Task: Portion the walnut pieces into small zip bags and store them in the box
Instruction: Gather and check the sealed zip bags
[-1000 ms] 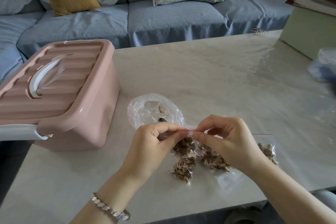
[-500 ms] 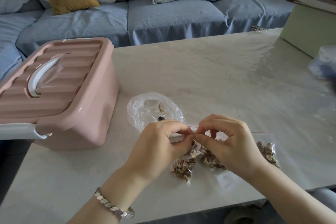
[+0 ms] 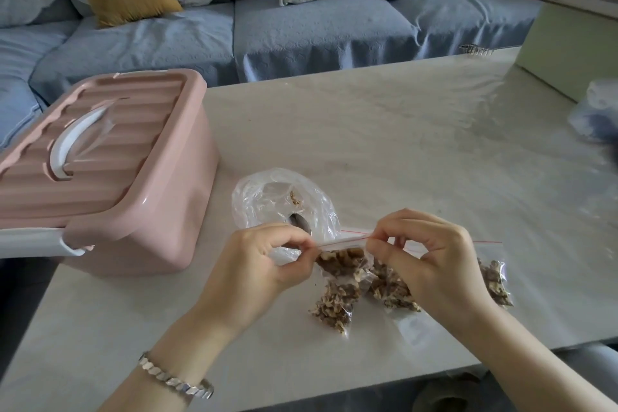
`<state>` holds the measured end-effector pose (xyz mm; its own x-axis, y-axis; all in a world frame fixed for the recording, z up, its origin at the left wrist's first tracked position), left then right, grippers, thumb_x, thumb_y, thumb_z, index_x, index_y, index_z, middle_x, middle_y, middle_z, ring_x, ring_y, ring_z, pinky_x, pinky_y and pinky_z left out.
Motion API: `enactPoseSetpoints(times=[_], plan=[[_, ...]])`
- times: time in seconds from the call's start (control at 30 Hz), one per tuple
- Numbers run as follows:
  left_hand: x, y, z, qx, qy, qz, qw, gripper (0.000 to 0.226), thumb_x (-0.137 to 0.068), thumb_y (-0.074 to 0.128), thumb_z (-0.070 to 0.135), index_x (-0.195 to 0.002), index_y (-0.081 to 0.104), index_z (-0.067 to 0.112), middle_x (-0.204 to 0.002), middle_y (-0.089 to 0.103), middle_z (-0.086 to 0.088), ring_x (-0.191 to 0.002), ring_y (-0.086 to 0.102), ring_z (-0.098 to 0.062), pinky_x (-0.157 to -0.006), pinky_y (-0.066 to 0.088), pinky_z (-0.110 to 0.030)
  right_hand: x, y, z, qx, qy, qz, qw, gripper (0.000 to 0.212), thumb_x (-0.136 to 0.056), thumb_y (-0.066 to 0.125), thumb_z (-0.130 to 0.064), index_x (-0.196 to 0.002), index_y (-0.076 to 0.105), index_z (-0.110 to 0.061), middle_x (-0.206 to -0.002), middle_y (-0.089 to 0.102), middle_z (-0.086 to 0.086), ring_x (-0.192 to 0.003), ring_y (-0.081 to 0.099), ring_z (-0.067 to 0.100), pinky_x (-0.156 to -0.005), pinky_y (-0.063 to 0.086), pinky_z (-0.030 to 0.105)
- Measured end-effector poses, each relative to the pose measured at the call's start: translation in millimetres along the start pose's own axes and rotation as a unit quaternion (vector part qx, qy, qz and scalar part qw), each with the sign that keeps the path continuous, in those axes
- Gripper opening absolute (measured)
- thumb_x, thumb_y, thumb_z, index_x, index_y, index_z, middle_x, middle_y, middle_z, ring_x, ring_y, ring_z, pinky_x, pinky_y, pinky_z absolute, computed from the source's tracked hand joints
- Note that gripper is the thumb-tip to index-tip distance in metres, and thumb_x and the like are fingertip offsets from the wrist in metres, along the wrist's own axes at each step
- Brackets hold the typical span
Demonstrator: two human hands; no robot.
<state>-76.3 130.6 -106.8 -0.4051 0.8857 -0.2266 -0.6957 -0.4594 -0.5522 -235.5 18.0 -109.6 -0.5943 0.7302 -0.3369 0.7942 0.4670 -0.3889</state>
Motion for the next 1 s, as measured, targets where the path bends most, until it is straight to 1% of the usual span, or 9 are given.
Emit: enactPoseSetpoints(times=[0.07, 0.17, 0.33, 0.4, 0.5, 0.63, 0.73, 0.9, 1.0], plan=[[-0.3, 0.4, 0.7, 0.014, -0.025, 0.015, 0.999, 0.007, -0.069, 0.072, 0.028, -0.063, 0.069, 0.029, -0.07, 0.068, 0.019, -0.07, 0.063, 0.005, -0.066, 0.041, -0.003, 0.1, 1.0, -1.4, -0.023, 0.014, -0.001, 1.0, 0.01, -0.066, 0.068, -0.013, -0.057, 0.065, -0.015, -0.071, 0.063, -0.008, -0.06, 0.053, 0.009, -0.057, 0.042, 0.012], [-0.5, 0.8, 1.5, 0.044, -0.057, 0.032, 0.997, 0.025, -0.072, 0.077, 0.009, -0.061, 0.068, 0.03, -0.064, 0.069, 0.019, -0.064, 0.062, 0.008, -0.063, 0.04, -0.002, -0.3, 0.1, -3.0, -0.041, 0.038, -0.005, 0.998, 0.015, -0.068, 0.072, -0.007, -0.057, 0.065, -0.014, -0.07, 0.064, -0.006, -0.061, 0.054, 0.011, -0.056, 0.044, 0.016], [1.3, -0.6, 0.7, 0.063, -0.084, 0.042, 0.994, 0.022, -0.071, 0.077, 0.011, -0.058, 0.068, 0.027, -0.059, 0.068, 0.018, -0.058, 0.061, 0.008, -0.058, 0.04, -0.002, -0.2, 1.7, 0.0, -0.055, 0.089, -0.025, 0.994, 0.022, -0.073, 0.07, 0.002, -0.059, 0.066, -0.014, -0.068, 0.063, -0.003, -0.062, 0.055, 0.016, -0.058, 0.044, 0.02], [3.2, -0.8, -0.5, 0.045, -0.08, 0.046, 0.995, 0.024, -0.071, 0.077, 0.013, -0.057, 0.066, 0.029, -0.059, 0.067, 0.021, -0.059, 0.061, 0.009, -0.059, 0.04, -0.002, -2.6, 4.3, 2.0, 0.003, 0.092, -0.058, 0.994, 0.019, -0.078, 0.069, -0.006, -0.065, 0.064, -0.019, -0.071, 0.063, -0.008, -0.07, 0.057, 0.009, -0.064, 0.045, 0.015], [3.2, 1.6, 1.8, 0.02, -0.056, 0.034, 0.998, 0.024, -0.075, 0.074, 0.01, -0.064, 0.066, 0.03, -0.068, 0.069, 0.02, -0.066, 0.064, 0.008, -0.061, 0.041, -0.002, -10.8, 8.9, -2.4, 0.123, 0.013, -0.113, 0.986, 0.005, -0.081, 0.066, -0.022, -0.082, 0.062, -0.026, -0.089, 0.058, -0.021, -0.088, 0.053, -0.004, -0.078, 0.042, 0.01], [-1.2, 4.3, 7.3, 0.011, -0.013, 0.025, 1.0, 0.027, -0.079, 0.07, 0.008, -0.071, 0.062, 0.032, -0.079, 0.068, 0.021, -0.073, 0.064, 0.009, -0.064, 0.041, -0.001, -22.0, 12.9, -8.4, 0.115, -0.032, -0.158, 0.98, 0.01, -0.082, 0.065, -0.032, -0.08, 0.07, -0.023, -0.075, 0.06, -0.018, -0.077, 0.056, -0.003, -0.069, 0.043, 0.011], [-1.3, 5.5, 4.6, 0.036, -0.03, 0.027, 0.999, 0.023, -0.079, 0.07, 0.009, -0.07, 0.063, 0.029, -0.076, 0.07, 0.015, -0.069, 0.065, 0.005, -0.063, 0.043, -0.004, -25.9, 10.0, -4.3, 0.151, -0.032, -0.179, 0.972, 0.014, -0.081, 0.066, -0.035, -0.076, 0.066, -0.021, -0.066, 0.052, -0.021, -0.07, 0.051, -0.008, -0.062, 0.039, 0.012], [3.8, 15.7, -5.7, 0.067, -0.065, -0.007, 0.996, 0.018, -0.079, 0.071, 0.009, -0.069, 0.066, 0.023, -0.072, 0.071, 0.007, -0.067, 0.066, -0.003, -0.063, 0.045, -0.007, -20.8, 7.0, 11.8, 0.155, 0.032, -0.19, 0.969, 0.042, -0.064, 0.063, -0.055, -0.064, 0.063, -0.013, -0.058, 0.056, -0.003, -0.065, 0.05, 0.007, -0.054, 0.037, 0.022], [5.3, 19.6, -16.0, 0.048, -0.086, -0.002, 0.995, 0.015, -0.079, 0.071, 0.01, -0.071, 0.067, 0.021, -0.071, 0.071, 0.007, -0.066, 0.065, -0.004, -0.062, 0.046, -0.01, -18.6, 12.6, 19.5, 0.103, 0.097, -0.217, 0.966, 0.026, -0.071, 0.072, -0.041, -0.066, 0.069, -0.015, -0.059, 0.065, 0.004, -0.05, 0.049, 0.005, -0.05, 0.038, 0.016]])
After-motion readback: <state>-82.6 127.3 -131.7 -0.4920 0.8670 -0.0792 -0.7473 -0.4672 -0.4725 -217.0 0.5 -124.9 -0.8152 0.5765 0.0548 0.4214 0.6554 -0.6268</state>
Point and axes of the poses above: each hand's wrist, its own x-axis away from the middle knuckle, its own y-axis out of the palm, z = x × y, the point moved 1 cm from there along -x, towards the middle knuckle
